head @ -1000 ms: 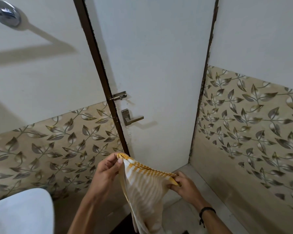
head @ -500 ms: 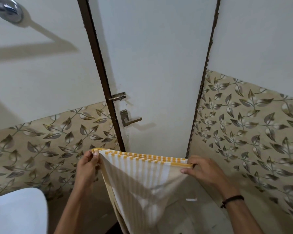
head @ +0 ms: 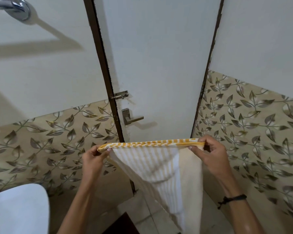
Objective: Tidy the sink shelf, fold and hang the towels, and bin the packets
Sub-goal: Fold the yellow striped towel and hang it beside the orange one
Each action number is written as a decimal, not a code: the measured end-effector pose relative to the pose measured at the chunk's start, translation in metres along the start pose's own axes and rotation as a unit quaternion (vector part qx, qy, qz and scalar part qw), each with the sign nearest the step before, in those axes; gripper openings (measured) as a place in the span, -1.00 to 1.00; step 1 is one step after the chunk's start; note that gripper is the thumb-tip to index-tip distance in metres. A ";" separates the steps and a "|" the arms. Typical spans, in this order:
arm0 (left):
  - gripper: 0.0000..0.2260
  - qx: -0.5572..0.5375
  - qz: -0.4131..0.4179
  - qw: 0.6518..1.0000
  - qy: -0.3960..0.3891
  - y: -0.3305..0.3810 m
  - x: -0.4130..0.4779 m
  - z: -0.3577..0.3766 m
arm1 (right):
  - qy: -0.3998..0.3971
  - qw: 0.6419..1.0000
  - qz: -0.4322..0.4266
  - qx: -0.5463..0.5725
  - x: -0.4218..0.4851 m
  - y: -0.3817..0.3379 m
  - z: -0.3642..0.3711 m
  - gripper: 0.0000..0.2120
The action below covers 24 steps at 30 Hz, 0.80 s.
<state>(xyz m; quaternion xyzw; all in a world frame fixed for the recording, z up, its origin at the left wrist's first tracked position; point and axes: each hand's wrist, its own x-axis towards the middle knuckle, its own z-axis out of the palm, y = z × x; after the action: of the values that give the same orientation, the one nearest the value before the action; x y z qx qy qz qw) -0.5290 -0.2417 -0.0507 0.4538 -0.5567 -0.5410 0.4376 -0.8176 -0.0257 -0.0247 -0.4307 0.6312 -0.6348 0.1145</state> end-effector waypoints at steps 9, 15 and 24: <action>-0.92 0.028 0.024 0.999 0.021 0.007 -0.003 0.008 | -0.015 0.981 0.023 -0.190 -0.006 -0.002 -0.010 -0.67; -0.92 0.021 0.015 0.999 0.039 0.013 -0.018 0.009 | -0.001 0.992 0.107 -0.061 -0.019 -0.003 0.002 -0.67; -0.90 0.072 -0.066 0.995 0.008 0.000 -0.042 0.043 | -0.048 0.982 0.174 -0.059 -0.009 -0.003 0.059 -0.79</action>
<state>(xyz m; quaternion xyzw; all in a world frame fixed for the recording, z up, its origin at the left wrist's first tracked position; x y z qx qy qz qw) -0.5620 -0.1918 -0.0518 0.5245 -0.5595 -0.5232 0.3716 -0.7704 -0.0601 -0.0360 -0.3499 0.7269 -0.5452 0.2279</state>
